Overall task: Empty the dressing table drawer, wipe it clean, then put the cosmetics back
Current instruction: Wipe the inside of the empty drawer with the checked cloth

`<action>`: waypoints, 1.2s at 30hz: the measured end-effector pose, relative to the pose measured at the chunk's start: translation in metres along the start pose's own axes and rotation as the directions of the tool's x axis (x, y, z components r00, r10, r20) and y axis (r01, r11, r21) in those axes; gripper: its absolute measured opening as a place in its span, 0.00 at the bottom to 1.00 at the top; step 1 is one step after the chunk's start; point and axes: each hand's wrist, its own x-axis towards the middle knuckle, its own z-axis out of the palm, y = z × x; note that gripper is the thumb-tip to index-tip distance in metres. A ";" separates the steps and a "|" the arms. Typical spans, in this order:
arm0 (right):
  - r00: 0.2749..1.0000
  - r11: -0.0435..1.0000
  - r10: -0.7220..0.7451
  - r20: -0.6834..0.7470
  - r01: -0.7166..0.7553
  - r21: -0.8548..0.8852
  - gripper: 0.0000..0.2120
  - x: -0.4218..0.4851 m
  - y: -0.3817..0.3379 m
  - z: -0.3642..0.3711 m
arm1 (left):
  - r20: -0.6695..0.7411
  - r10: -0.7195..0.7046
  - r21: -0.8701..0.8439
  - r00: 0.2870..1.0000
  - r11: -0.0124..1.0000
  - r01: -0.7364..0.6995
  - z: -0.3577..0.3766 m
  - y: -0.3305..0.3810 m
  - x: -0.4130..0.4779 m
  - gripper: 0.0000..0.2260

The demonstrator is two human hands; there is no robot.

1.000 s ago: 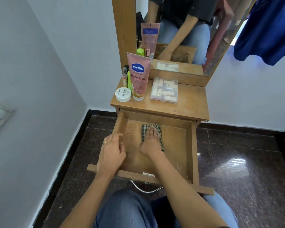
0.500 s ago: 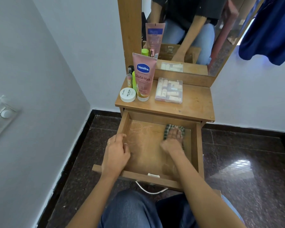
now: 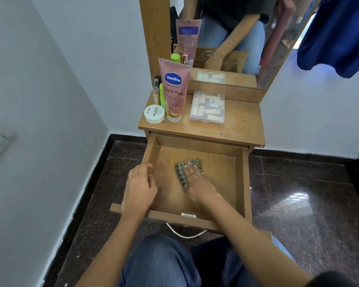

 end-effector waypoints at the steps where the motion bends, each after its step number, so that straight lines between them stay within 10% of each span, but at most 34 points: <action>1: 0.999 0.999 0.043 -0.011 -0.043 -0.010 0.30 -0.007 0.015 0.000 | -0.002 -0.006 -0.001 1.000 1.000 0.006 0.000 0.000 0.000 0.13; 14: 0.998 1.000 0.007 -0.067 -0.006 0.012 0.32 0.036 0.000 -0.017 | -0.005 -0.021 -0.001 1.000 1.000 0.021 -0.001 0.001 0.000 0.14; 23: 0.913 0.909 -0.261 0.315 0.342 -0.238 0.31 0.006 0.071 -0.048 | 0.000 -0.010 0.008 1.000 1.000 0.010 0.000 0.001 0.001 0.13; 36: 0.946 0.914 -0.311 0.097 0.325 -0.244 0.32 0.068 -0.021 -0.040 | -0.005 -0.010 0.013 1.000 1.000 0.010 0.000 0.001 0.001 0.13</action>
